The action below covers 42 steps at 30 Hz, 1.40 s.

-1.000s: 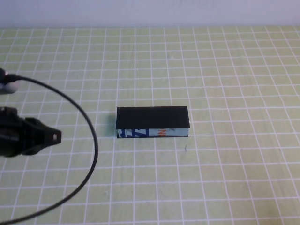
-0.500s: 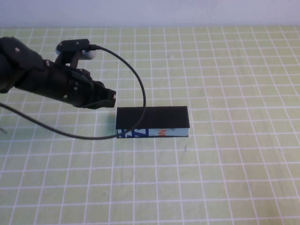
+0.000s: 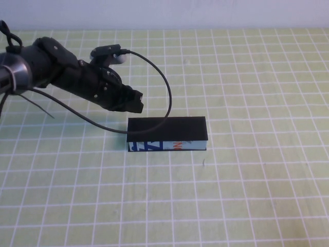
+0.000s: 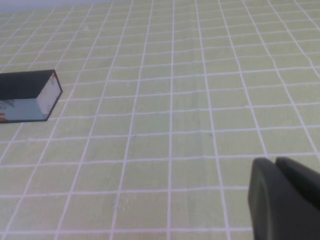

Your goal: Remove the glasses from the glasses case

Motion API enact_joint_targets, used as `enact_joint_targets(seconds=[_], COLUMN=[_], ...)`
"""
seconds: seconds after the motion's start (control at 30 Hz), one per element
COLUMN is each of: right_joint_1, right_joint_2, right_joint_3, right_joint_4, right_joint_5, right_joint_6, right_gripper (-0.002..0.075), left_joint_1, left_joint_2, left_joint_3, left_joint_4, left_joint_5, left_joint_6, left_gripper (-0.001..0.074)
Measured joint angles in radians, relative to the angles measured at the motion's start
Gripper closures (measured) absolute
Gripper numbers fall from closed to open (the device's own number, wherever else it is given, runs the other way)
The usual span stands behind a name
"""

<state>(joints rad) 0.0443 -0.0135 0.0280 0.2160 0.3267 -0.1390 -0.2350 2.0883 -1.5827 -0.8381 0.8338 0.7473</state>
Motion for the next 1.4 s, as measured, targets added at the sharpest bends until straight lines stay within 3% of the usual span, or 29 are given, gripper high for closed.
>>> enact_joint_targets(seconds=[0.2, 0.6, 0.83, 1.07, 1.27, 1.4], right_joint_1=[0.0, 0.0, 0.0, 0.0, 0.0, 0.049], right_joint_2=[0.0, 0.0, 0.095, 0.519, 0.845, 1.037], right_joint_3=[0.0, 0.0, -0.175, -0.491, -0.687, -0.815], right_joint_4=[0.055, 0.457, 0.501, 0.411, 0.4, 0.404], right_joint_5=[-0.115, -0.37, -0.052, 0.38, 0.466, 0.472], right_joint_6=[0.0, 0.016, 0.022, -0.07, -0.256, -0.32], right_gripper=[0.0743, 0.0743, 0.0743, 0.0743, 0.0743, 0.0743], left_joint_1=[0.0, 0.0, 0.0, 0.004, 0.012, 0.014], left_joint_2=[0.061, 0.106, 0.106, 0.106, 0.106, 0.106], left_joint_3=[-0.043, -0.058, -0.058, -0.058, -0.058, -0.058], left_joint_4=[0.002, 0.002, 0.011, 0.011, 0.013, 0.013], left_joint_5=[0.0, 0.0, 0.0, 0.004, 0.006, 0.012], left_joint_6=[-0.002, -0.023, -0.026, -0.026, -0.026, -0.026], left_gripper=[0.0737, 0.0737, 0.0737, 0.0737, 0.0737, 0.0737])
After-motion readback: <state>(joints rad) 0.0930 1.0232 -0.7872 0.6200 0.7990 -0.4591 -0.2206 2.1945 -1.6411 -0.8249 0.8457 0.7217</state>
